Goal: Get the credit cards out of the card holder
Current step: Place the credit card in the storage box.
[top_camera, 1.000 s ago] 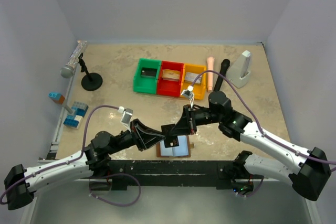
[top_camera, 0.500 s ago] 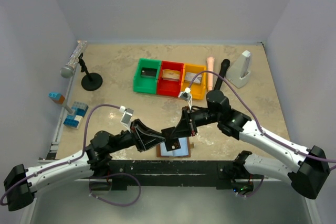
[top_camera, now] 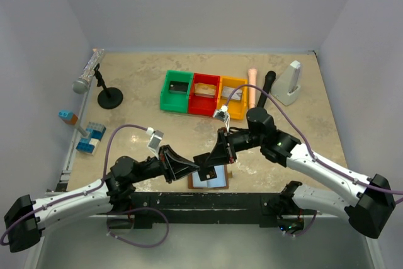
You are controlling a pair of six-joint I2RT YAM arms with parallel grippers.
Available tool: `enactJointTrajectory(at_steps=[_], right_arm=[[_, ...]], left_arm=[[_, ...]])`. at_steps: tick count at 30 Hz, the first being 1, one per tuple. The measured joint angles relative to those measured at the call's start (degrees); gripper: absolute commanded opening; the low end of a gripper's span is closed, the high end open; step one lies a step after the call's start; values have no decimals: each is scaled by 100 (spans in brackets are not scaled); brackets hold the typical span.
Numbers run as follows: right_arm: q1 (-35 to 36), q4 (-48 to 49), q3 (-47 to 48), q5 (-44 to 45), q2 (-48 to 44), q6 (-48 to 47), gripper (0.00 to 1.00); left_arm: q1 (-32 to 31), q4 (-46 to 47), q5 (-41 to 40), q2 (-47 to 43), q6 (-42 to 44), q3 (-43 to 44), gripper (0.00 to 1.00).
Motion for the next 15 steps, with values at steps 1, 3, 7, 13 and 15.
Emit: enactJointTrajectory(at_steps=[1, 3, 7, 13, 15], right_arm=[[0, -2, 7, 0, 0, -24, 23], [0, -72, 46, 4, 4, -55, 46], [-15, -675, 302, 203, -24, -323, 58], [-415, -2052, 798, 1270, -686, -846, 60], [-459, -2433, 933, 1753, -1093, -997, 60]], left_arm=[[2, 2, 2, 0, -2, 0, 0], [7, 13, 4, -7, 2, 0, 0], [81, -160, -120, -208, 37, 2, 0], [216, -1563, -1722, -817, 52, 330, 0], [267, -1906, -2581, -780, 15, 564, 0]])
